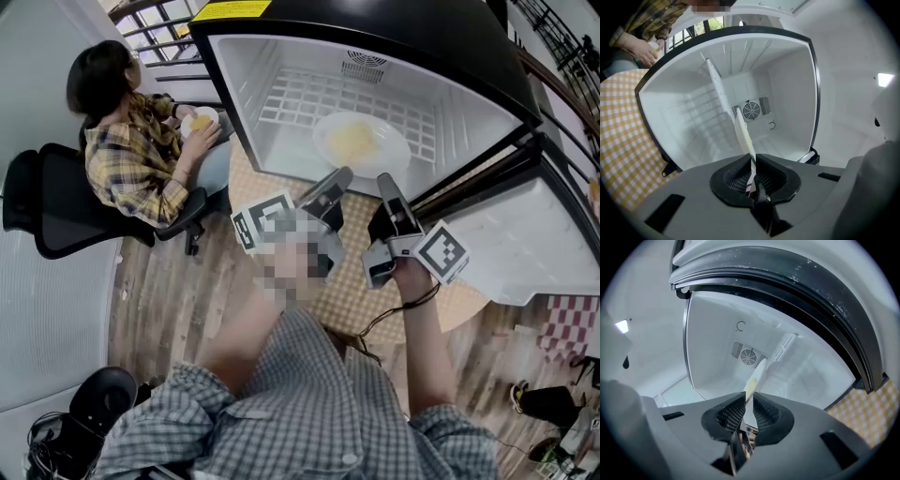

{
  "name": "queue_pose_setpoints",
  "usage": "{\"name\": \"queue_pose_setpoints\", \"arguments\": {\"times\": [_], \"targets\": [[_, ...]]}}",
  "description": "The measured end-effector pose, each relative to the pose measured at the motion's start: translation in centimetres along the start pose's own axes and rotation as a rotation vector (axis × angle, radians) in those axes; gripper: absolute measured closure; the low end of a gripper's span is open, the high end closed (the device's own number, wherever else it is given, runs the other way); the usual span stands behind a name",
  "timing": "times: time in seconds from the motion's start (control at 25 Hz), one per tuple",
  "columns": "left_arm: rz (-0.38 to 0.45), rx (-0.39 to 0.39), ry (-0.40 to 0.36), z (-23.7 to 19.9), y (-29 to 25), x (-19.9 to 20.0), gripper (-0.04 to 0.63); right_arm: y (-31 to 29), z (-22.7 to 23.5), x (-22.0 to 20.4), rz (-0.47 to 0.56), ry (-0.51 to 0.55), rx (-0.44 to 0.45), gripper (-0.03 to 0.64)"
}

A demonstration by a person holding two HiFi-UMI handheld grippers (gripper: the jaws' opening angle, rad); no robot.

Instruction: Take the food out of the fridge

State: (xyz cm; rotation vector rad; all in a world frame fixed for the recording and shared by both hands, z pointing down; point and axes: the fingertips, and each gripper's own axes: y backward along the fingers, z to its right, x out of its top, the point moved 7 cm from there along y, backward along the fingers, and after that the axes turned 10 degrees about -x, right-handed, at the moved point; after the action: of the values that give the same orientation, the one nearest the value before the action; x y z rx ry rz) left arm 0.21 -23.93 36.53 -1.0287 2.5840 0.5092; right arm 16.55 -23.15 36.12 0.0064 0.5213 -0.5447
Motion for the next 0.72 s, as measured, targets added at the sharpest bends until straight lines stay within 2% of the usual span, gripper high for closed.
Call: {"name": "queue_pose_setpoints", "arguments": {"times": [0.48, 0.72], "targets": [[0.061, 0.058, -0.054, 0.7, 4.8, -1.8, 0.558, 1.1, 0.0, -3.1, -0.139, 0.06, 0.064, 0.571], [0.116, 0.108, -0.049, 0.1, 7.8, -2.8, 0.56, 1.0, 0.5, -5.5, -0.231, 0.067, 0.088, 0.571]]}}
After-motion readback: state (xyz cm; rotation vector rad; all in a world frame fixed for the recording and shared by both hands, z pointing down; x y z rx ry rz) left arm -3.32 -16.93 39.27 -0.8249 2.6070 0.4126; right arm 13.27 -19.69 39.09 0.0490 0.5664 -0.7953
